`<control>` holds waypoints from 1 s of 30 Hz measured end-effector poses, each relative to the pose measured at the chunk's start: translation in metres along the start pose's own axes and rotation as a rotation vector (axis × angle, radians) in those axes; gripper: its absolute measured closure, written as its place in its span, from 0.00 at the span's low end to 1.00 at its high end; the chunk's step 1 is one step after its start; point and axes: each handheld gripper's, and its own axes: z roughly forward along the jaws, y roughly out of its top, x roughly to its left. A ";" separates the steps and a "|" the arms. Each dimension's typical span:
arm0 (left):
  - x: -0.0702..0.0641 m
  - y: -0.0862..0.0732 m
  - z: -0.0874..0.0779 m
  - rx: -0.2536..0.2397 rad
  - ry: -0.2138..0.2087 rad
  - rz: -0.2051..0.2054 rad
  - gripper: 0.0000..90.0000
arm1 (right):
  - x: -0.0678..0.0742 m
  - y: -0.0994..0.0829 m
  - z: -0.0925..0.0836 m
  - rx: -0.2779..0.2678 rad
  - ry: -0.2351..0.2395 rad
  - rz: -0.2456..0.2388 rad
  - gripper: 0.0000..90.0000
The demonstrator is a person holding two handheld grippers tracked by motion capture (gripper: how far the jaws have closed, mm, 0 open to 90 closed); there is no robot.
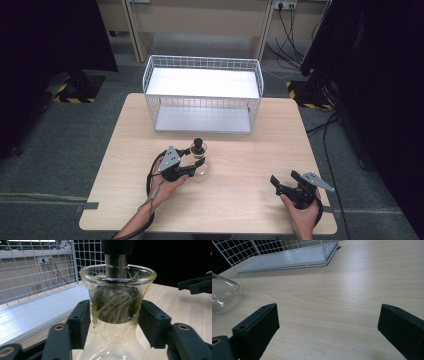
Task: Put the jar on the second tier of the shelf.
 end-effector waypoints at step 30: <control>-0.005 0.043 -0.019 -0.071 0.077 0.014 0.57 | 0.000 0.000 0.000 0.001 0.000 0.001 0.04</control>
